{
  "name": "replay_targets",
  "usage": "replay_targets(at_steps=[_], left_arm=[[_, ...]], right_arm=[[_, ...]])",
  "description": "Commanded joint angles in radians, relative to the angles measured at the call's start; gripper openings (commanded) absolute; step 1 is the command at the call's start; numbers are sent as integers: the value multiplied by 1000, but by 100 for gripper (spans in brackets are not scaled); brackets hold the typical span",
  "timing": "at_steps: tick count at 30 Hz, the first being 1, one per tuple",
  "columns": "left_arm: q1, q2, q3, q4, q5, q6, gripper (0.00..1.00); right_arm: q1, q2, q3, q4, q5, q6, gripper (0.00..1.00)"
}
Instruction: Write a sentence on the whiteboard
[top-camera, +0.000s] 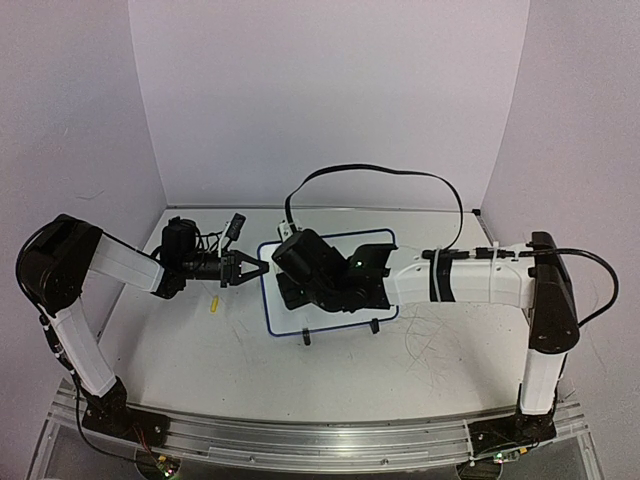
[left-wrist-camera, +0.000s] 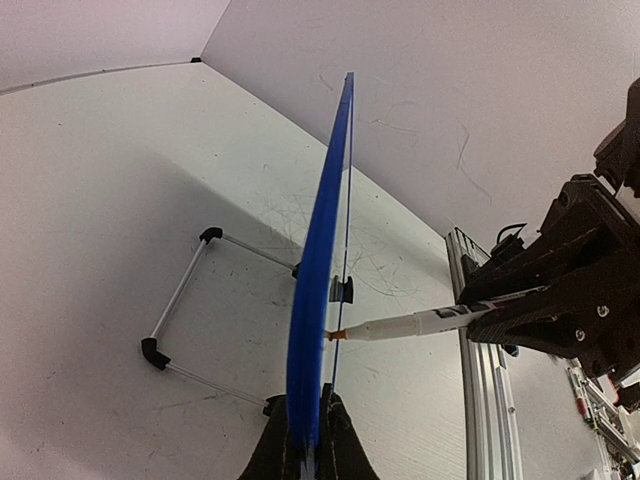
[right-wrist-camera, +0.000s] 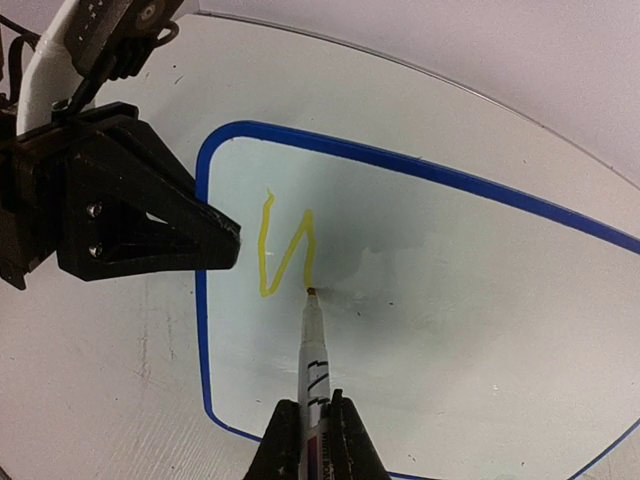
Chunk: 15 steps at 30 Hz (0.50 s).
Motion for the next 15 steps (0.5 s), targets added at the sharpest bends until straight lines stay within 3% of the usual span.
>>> replay_targets(at_steps=[1, 15], left_arm=[[9, 4, -22, -22, -38, 46, 0], [9, 6, -20, -21, -40, 45, 0]], right_arm=[[-7, -37, -21, -18, 19, 24, 0], [-6, -14, 20, -17, 46, -1, 0]])
